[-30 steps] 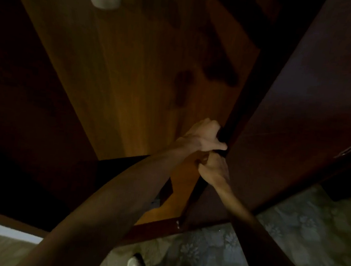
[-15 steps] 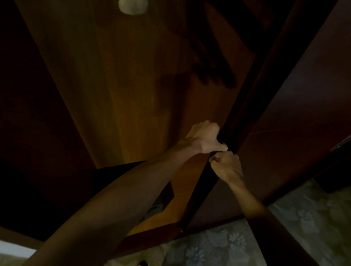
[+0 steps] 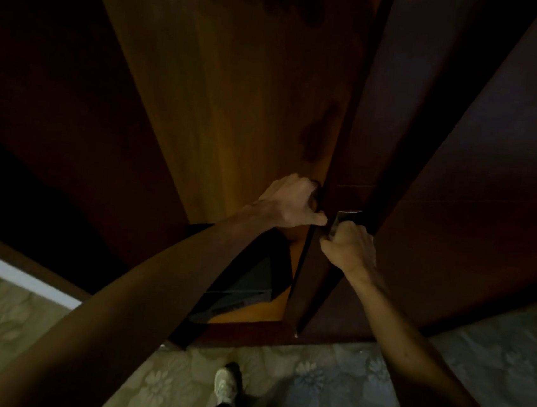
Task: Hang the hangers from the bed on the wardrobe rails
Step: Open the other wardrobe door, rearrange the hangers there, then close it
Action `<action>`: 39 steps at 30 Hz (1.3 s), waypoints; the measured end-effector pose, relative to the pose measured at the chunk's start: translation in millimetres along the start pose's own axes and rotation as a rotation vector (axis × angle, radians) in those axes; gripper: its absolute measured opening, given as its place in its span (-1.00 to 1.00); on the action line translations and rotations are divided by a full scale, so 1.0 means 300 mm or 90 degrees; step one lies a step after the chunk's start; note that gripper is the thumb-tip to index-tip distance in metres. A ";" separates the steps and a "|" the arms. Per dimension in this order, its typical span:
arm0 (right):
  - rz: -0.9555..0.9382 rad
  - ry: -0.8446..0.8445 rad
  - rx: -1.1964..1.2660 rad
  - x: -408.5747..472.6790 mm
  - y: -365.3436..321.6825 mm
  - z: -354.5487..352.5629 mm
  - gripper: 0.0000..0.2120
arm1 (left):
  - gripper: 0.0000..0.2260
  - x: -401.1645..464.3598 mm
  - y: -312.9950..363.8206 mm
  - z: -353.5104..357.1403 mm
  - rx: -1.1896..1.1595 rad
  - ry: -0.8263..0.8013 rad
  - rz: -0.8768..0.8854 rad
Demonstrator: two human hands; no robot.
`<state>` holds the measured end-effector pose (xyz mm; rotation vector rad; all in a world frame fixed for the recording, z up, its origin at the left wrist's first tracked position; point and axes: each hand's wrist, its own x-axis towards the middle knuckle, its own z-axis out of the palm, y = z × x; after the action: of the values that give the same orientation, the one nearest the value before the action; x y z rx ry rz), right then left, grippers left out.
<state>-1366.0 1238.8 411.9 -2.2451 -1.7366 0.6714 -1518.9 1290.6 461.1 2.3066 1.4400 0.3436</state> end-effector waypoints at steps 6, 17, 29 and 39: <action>-0.090 -0.018 -0.029 -0.025 -0.051 0.020 -0.87 | -0.81 -0.076 -0.034 -0.045 0.023 0.003 -0.038; -0.159 -0.049 -0.020 -0.098 -0.230 0.110 -0.81 | -0.61 -0.243 -0.155 -0.116 0.038 0.034 -0.104; -0.197 -0.095 -0.053 -0.226 -0.522 0.270 -0.83 | -0.71 -0.493 -0.381 -0.234 0.066 0.077 -0.173; -0.258 -0.068 -0.132 -0.307 -0.754 0.439 -0.82 | -0.82 -0.684 -0.537 -0.342 0.020 0.084 -0.279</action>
<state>-1640.6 1200.0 417.3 -1.9083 -2.3159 0.5486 -1779.7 1190.0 479.6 1.9467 1.9715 0.3467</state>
